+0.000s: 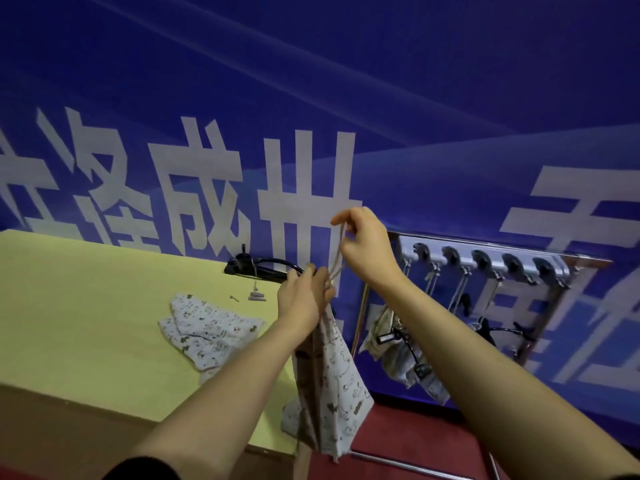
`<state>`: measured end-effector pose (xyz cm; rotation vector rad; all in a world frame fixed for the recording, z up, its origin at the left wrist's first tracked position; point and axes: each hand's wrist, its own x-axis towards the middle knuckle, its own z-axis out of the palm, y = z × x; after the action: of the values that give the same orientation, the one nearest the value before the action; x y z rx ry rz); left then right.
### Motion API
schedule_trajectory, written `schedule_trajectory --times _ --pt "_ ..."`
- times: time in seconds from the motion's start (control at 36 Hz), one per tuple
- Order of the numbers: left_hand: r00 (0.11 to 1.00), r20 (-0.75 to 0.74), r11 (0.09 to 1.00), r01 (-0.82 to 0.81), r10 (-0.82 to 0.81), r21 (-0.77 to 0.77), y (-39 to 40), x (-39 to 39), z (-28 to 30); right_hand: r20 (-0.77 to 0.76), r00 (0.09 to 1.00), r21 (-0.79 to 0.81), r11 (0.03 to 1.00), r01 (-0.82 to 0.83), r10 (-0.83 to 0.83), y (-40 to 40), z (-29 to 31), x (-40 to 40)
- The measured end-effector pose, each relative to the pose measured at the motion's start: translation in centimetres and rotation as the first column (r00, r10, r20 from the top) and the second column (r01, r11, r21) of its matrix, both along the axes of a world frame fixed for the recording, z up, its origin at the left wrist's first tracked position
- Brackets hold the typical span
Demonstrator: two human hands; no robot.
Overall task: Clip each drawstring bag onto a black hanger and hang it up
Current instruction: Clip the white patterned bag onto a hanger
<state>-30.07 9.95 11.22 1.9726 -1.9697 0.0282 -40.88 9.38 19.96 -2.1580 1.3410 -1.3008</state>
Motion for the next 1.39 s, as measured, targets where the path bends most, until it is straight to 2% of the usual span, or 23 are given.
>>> schedule_trajectory --times 0.08,0.14,0.25,0.39,0.47,0.56,0.64,0.72,0.81,0.86,0.97,1.03,1.19,1.39 --pt "1.0 -0.026 0.999 0.016 -0.017 -0.039 -0.5 -1.5 0.3 -0.145 0.986 -0.109 0.992 0.065 -0.08 -0.8 -0.3 -2.3" --pt "1.0 -0.001 0.999 -0.023 0.023 -0.031 -0.5 -3.0 1.0 -0.162 0.983 -0.121 0.991 0.063 -0.083 -1.3 -0.2 -3.8" --pt "0.995 0.001 0.995 -0.096 0.096 -0.018 0.0 -6.4 1.7 -0.006 0.996 -0.052 0.995 0.089 -0.09 -2.3 -0.2 -7.0" --pt "0.984 0.095 0.988 -0.147 0.151 -0.048 -0.6 -10.2 1.7 0.334 0.939 0.149 0.988 0.038 -0.087 -3.6 -0.1 -11.0" --pt "0.973 0.129 0.982 -0.19 0.191 -0.021 -0.8 -12.5 0.6 0.41 0.907 0.226 0.974 0.005 -0.1 -4.4 0.0 -12.6" --pt "0.968 0.116 0.974 -0.227 0.224 0.007 -1.2 -14.4 -0.7 0.479 0.875 0.23 0.972 -0.043 -0.075 -4.5 -0.6 -14.7" --pt "0.959 0.131 0.965 -0.259 0.252 0.04 -1.5 -16.1 -1.5 0.437 0.899 0.157 0.986 -0.058 -0.016 -4.2 -1.2 -16.8" --pt "0.951 0.154 0.957 -0.281 0.268 0.073 -1.9 -18.2 -2.0 0.199 0.98 0.062 0.998 -0.025 0.012 -3.9 -1.2 -18.5" --pt "0.938 0.227 0.954 -0.288 0.263 0.084 -2.4 -19.8 -2.8 0.013 1.0 0.016 1.0 0.01 -0.01 -3.7 -1.5 -19.9" --pt "0.935 0.245 0.952 -0.287 0.255 0.103 -2.5 -20.1 -3.2 0.05 0.999 0.038 0.999 0.005 -0.007 -3.7 -1.8 -20.8" --pt "0.949 0.222 0.966 -0.247 0.225 0.073 -2.3 -20.3 -3.2 0.321 0.946 0.136 0.991 -0.003 -0.041 -4.2 -2.7 -21.9" --pt "0.951 0.227 0.971 -0.231 0.21 0.068 -2.4 -20.3 -3.3 0.378 0.923 0.161 0.987 0.014 -0.075 -4.4 -3.2 -22.0" --pt "0.95 0.251 0.974 -0.21 0.184 0.081 -2.6 -20.7 -4.0 0.438 0.893 0.197 0.98 0.015 -0.102 -5.2 -3.6 -21.9" --pt "0.98 0.188 0.971 -0.102 0.061 0.217 -3.6 -20.9 -5.2 0.332 0.94 0.235 0.972 -0.005 -0.076 -6.2 -4.8 -22.1"
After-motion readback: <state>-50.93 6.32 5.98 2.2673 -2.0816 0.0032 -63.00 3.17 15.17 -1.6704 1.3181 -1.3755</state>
